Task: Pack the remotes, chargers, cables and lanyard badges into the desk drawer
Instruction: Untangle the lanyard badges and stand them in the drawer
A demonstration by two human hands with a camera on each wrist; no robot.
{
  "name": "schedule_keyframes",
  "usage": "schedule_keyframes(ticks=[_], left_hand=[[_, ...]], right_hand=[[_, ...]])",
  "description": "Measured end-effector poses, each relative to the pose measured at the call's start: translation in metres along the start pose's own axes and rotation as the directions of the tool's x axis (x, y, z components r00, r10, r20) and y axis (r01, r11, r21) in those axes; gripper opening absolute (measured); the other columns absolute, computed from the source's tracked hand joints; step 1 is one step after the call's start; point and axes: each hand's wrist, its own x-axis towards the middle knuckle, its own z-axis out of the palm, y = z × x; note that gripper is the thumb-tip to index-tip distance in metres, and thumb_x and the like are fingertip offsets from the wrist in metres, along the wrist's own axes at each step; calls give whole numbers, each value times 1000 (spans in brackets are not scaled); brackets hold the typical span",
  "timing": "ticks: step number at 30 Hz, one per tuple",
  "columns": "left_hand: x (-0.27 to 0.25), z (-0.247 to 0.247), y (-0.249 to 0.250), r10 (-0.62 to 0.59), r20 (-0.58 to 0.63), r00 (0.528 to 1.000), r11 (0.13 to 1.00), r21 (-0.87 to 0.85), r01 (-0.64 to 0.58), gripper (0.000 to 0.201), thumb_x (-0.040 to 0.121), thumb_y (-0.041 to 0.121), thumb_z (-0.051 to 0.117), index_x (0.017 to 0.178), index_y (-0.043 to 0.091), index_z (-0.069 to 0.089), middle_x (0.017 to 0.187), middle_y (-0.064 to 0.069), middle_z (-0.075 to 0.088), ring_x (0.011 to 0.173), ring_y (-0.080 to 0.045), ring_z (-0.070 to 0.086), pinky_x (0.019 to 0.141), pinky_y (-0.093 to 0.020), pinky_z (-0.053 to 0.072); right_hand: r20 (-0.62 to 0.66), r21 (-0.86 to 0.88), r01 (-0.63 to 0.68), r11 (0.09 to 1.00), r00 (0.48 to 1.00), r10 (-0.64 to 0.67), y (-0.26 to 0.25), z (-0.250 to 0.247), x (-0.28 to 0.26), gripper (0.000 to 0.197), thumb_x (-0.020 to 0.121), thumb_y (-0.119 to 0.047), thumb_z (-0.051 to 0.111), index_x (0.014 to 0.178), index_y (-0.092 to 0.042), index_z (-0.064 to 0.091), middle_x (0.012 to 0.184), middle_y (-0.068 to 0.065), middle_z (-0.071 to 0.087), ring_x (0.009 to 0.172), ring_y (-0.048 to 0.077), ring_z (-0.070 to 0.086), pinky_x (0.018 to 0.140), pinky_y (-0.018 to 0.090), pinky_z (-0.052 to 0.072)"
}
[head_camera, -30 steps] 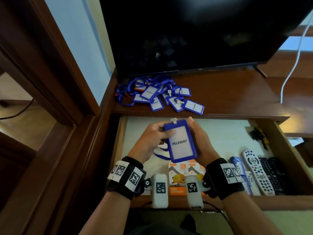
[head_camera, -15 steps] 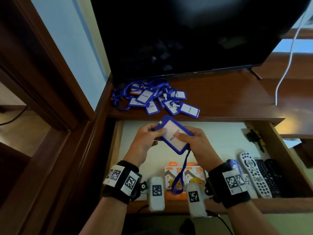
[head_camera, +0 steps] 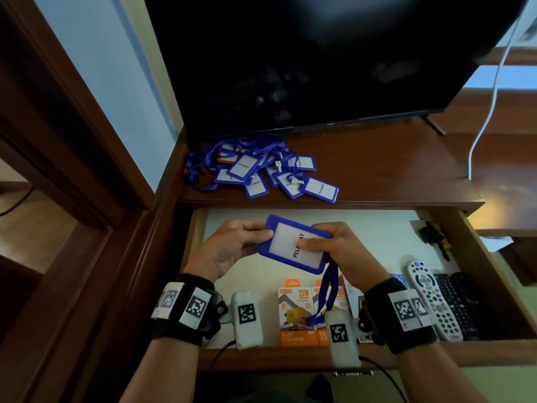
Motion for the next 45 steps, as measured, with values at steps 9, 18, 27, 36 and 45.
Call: schedule_keyframes(ticks=[9,18,27,36,45], left_hand=[[-5,1,-2,29,-124,992,928,372,20,18,73,10,78,88,19,72,89,4,68,89,-14,58,77,-26,46],[-12,2,-4,63,-180,982,950,314,-3,13,81,3,71,84,15,71,82,-13,66,75,-20,50,63,-23,42],[-2,8,-15,181,-591,787,972,227,-53,5,82,11,71,83,16,70,77,-4,68,68,-12,60,64,-25,47],[-3,28,-21,321,-370,872,786,618,-27,16,79,18,73,94,15,74,86,-2,71,81,-16,65,76,-31,52],[-9,22,-12,76,66,995,795,598,-100,12,79,0,70,83,11,75,80,0,71,78,-10,63,74,-26,48]], right_hand=[[37,-83,26,996,999,-23,4,2,2,5,82,-12,71,82,-12,66,79,7,70,73,21,68,62,27,53],[31,90,2,996,999,-5,6,6,-1,26,74,-30,70,90,-9,68,66,-1,67,56,11,55,55,21,46],[147,-435,189,880,980,-137,2,24,-1,17,89,-21,64,88,-4,67,73,10,61,64,16,52,65,29,45],[221,-669,239,703,968,-118,-29,22,3,16,89,-18,61,73,-17,62,62,-7,51,53,4,43,54,15,33],[136,-560,240,793,971,-198,-18,-13,8,16,76,-13,77,66,-12,64,61,-5,61,55,4,52,58,18,44]])
